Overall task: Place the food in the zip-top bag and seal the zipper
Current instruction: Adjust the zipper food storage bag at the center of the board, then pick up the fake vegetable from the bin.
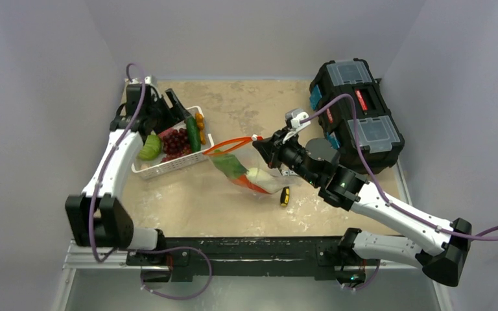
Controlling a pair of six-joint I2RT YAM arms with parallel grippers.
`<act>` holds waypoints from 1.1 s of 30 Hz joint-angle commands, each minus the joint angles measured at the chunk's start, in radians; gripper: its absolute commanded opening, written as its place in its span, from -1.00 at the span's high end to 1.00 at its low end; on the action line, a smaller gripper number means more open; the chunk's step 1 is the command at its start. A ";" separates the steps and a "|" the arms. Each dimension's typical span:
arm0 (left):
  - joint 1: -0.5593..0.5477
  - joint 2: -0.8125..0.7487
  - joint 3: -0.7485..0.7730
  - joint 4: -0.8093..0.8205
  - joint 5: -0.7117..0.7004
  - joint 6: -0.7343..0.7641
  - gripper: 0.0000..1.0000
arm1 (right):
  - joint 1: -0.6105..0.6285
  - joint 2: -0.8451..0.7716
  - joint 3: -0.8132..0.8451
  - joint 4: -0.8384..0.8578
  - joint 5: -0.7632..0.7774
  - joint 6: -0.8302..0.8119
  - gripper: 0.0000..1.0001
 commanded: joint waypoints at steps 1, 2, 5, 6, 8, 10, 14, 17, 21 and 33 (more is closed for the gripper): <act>0.004 0.221 0.159 0.131 0.010 0.057 -0.46 | -0.001 -0.022 0.012 0.076 0.009 0.023 1.00; 0.003 0.279 0.188 0.130 0.004 0.068 -0.43 | -0.001 -0.024 0.013 0.076 0.003 0.025 1.00; 0.003 0.411 0.266 0.120 -0.037 0.082 -0.33 | -0.001 -0.025 0.015 0.079 -0.024 0.030 1.00; 0.003 0.438 0.277 0.132 -0.040 0.082 -0.30 | -0.001 -0.025 0.015 0.078 -0.029 0.031 1.00; 0.003 0.477 0.287 0.156 -0.044 0.073 -0.20 | -0.001 -0.031 0.015 0.072 -0.031 0.030 1.00; 0.001 0.499 0.283 0.180 -0.041 0.067 -0.02 | -0.001 -0.042 0.014 0.068 -0.026 0.023 1.00; 0.001 0.510 0.248 0.190 -0.052 0.045 0.14 | 0.000 -0.054 0.008 0.062 -0.004 0.009 1.00; -0.003 0.516 0.215 0.215 -0.055 0.046 0.10 | -0.001 -0.047 0.011 0.062 -0.003 0.006 1.00; -0.005 0.569 0.261 0.144 -0.064 0.035 -0.09 | -0.001 -0.036 0.017 0.066 -0.020 0.010 1.00; -0.005 0.579 0.247 0.168 0.002 0.010 0.48 | -0.001 -0.051 0.015 0.061 -0.025 0.020 1.00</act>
